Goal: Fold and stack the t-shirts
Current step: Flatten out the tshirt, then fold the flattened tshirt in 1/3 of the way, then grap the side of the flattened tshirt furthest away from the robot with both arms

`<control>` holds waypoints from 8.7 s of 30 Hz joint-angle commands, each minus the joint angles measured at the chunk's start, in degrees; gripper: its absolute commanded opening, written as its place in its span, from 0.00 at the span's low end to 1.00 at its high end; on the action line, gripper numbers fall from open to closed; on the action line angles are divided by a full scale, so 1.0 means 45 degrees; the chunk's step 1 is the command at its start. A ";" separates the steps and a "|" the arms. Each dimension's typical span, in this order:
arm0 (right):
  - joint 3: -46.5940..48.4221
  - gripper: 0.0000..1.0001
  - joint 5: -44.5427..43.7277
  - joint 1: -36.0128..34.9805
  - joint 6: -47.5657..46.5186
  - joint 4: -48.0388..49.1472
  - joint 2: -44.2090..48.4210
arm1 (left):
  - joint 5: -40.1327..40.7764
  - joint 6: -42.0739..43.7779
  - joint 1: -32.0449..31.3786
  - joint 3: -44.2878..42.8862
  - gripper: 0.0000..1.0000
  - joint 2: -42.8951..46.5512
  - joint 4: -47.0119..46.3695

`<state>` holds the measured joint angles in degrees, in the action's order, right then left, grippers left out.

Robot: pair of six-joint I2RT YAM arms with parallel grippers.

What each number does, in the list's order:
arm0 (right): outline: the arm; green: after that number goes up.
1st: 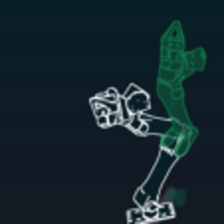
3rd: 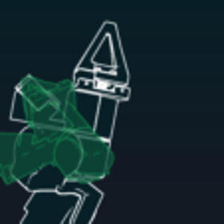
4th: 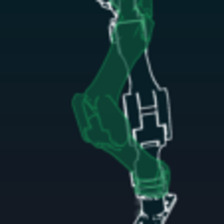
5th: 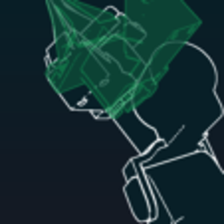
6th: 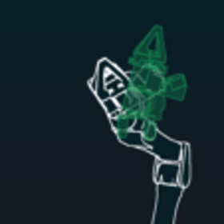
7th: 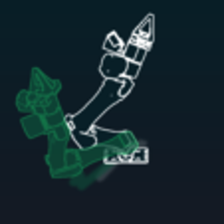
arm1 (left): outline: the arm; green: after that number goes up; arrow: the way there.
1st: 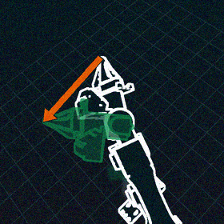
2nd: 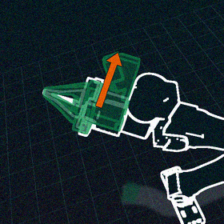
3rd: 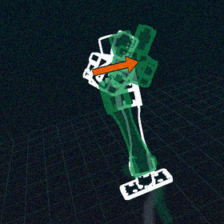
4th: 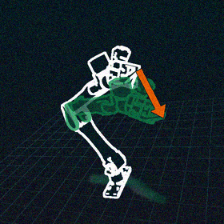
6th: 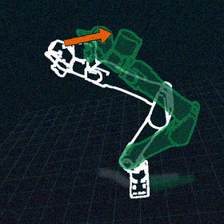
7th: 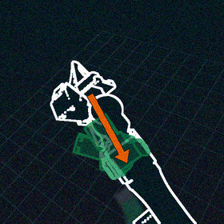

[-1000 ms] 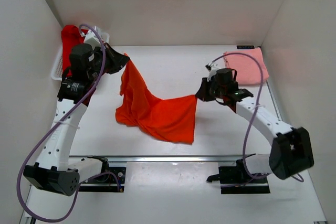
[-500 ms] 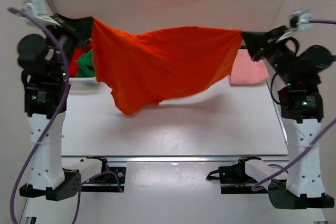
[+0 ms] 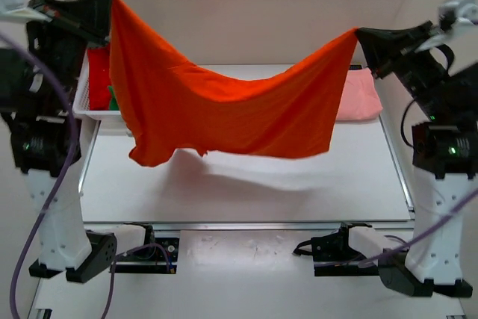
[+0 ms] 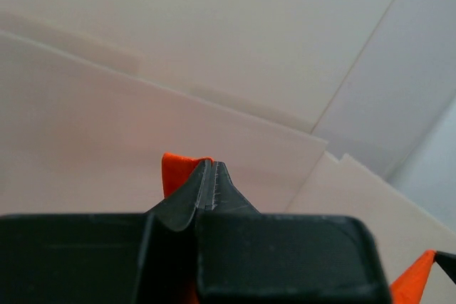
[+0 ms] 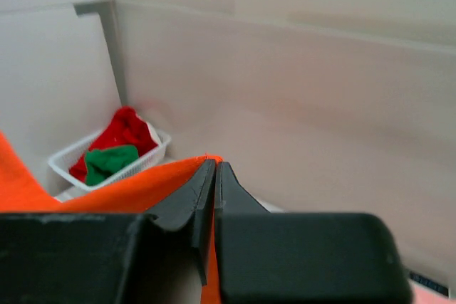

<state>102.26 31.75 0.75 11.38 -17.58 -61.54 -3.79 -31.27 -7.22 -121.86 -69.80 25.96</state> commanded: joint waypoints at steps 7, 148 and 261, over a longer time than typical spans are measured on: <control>0.0163 0.00 -0.0901 -0.0597 -0.1081 0.0665 -0.3879 | -0.1909 0.0756 0.1037 -0.0435 0.00 -0.4073 -0.0357; -1.3133 0.27 -0.4129 -0.1241 0.1299 -0.3533 0.0197 | 0.0119 0.2221 0.0668 1.6199 0.55 0.0138 0.1730; -0.3721 0.71 -0.7016 -0.0617 0.0968 0.0509 -1.2653 | 0.0002 0.2203 -0.0212 -0.2179 0.72 -1.5974 0.3433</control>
<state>83.68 0.86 -1.83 14.87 -17.21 -118.21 -2.28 -20.29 -9.87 -133.60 -147.46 43.81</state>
